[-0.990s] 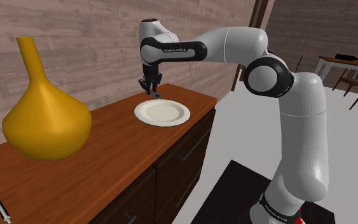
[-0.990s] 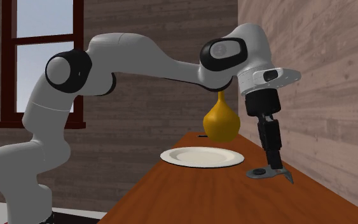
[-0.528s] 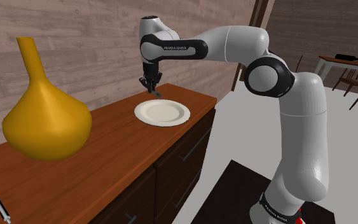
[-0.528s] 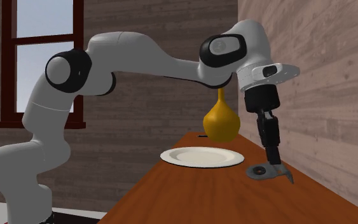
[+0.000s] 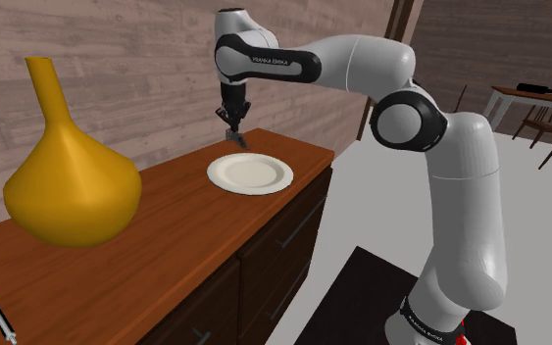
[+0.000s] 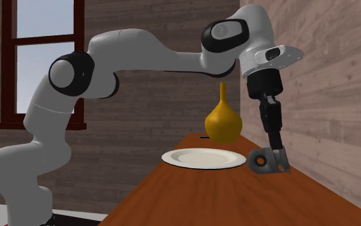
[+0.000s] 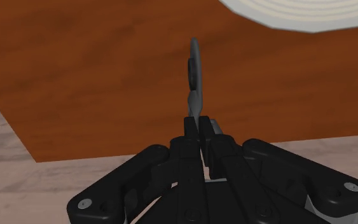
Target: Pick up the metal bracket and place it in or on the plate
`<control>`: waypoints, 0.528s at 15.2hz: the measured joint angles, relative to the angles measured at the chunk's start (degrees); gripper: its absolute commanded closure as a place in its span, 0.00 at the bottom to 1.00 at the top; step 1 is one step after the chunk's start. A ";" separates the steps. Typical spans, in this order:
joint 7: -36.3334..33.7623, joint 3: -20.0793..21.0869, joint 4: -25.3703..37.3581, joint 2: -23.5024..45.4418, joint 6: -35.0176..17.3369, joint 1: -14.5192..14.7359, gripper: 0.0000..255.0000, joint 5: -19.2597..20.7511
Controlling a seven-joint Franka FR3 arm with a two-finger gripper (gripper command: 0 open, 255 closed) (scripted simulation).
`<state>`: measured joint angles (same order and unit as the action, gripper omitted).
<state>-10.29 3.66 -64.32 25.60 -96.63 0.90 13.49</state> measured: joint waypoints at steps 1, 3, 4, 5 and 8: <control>0.18 -0.01 1.50 0.48 1.02 0.08 1.00 0.01; 0.57 -0.03 4.76 1.47 3.26 0.28 1.00 0.02; 0.73 -0.04 5.84 1.65 4.15 0.34 1.00 0.02; 0.96 -0.06 7.31 2.08 5.17 0.40 1.00 0.03; -0.04 0.21 3.67 -0.86 4.71 0.90 1.00 0.07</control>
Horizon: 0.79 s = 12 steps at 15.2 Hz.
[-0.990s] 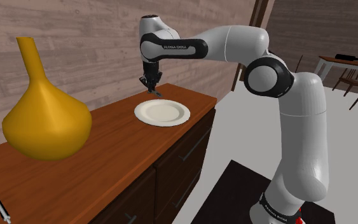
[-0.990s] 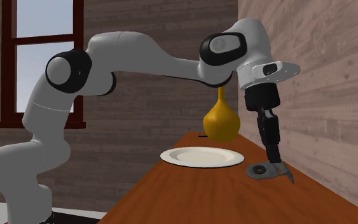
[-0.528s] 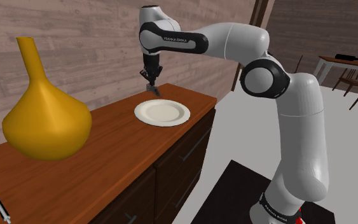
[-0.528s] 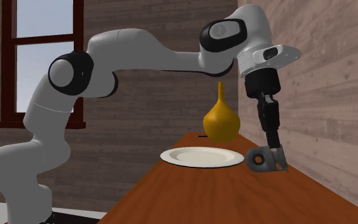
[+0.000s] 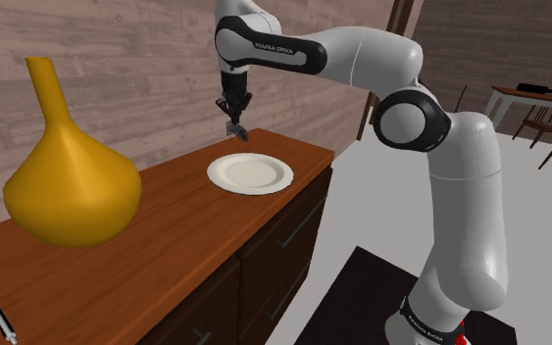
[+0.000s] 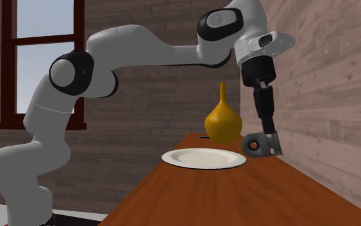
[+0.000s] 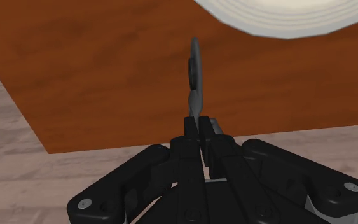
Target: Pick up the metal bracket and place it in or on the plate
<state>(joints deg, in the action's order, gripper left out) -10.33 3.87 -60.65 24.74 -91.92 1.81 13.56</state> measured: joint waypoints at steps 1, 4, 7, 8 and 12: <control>-0.66 0.20 -3.11 -2.26 -0.73 0.24 1.00 -0.01; -3.59 1.04 -14.14 -9.64 -3.87 1.38 1.00 -0.01; -6.04 1.90 -22.63 -15.86 -5.68 2.40 1.00 -0.14; -7.04 2.26 -25.82 -18.05 -6.47 2.80 1.00 -0.23; -10.53 3.87 -33.59 -25.04 -6.56 4.53 1.00 -0.69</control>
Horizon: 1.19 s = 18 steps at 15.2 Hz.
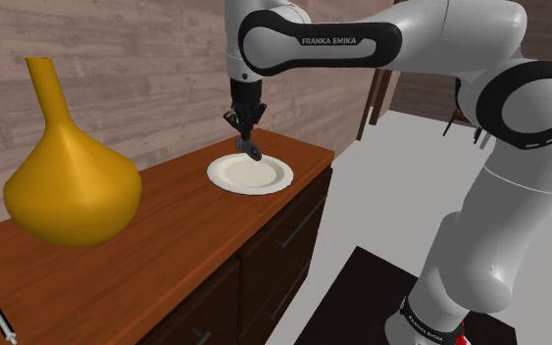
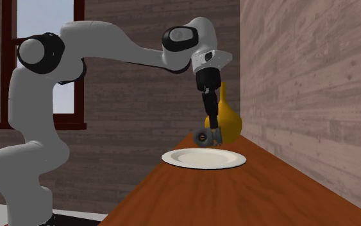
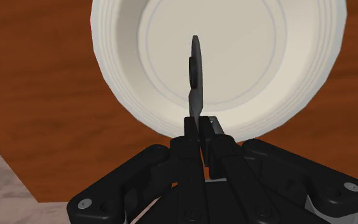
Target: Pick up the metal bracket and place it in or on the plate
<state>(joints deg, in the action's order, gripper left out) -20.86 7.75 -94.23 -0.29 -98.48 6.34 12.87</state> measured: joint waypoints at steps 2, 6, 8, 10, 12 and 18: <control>-1.20 0.46 -3.21 -1.78 -1.20 0.46 1.00 -0.12; -2.06 0.55 -7.21 -2.78 -4.04 0.54 1.00 -0.11; -2.19 0.44 -8.75 -2.88 -5.53 0.45 1.00 -0.04; -2.45 0.40 -10.02 -3.29 -6.91 0.43 1.00 0.07; -2.45 0.40 -9.97 -3.30 -6.91 0.42 0.00 0.08; -2.25 0.57 -15.38 -5.91 -8.47 0.70 0.00 0.02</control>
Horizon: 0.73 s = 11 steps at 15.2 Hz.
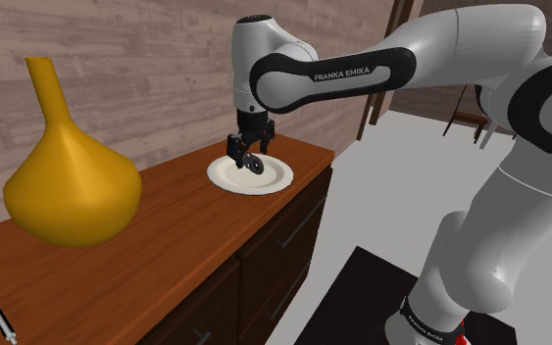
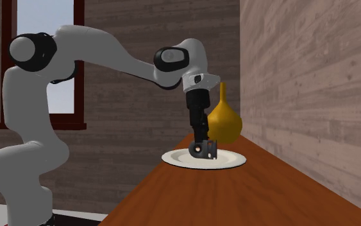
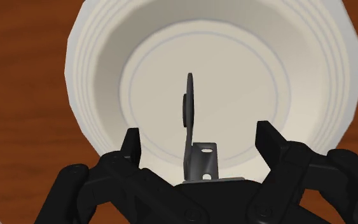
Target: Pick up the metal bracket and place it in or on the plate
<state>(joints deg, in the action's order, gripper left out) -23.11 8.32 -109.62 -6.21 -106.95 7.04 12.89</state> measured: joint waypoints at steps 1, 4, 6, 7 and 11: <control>0.01 -0.08 -0.52 0.07 -0.59 -0.06 0.00 0.05; -0.09 -0.28 -2.12 0.40 -2.52 -0.24 0.00 0.25; -0.14 -0.34 -2.65 0.51 -3.18 -0.30 0.00 0.32; -0.14 -0.36 -2.78 0.52 -3.32 -0.31 0.00 0.33; -0.15 -0.37 -2.91 0.50 -3.45 -0.32 1.00 0.34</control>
<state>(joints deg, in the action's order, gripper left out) -23.26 7.95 -112.52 -5.70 -110.40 6.72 13.23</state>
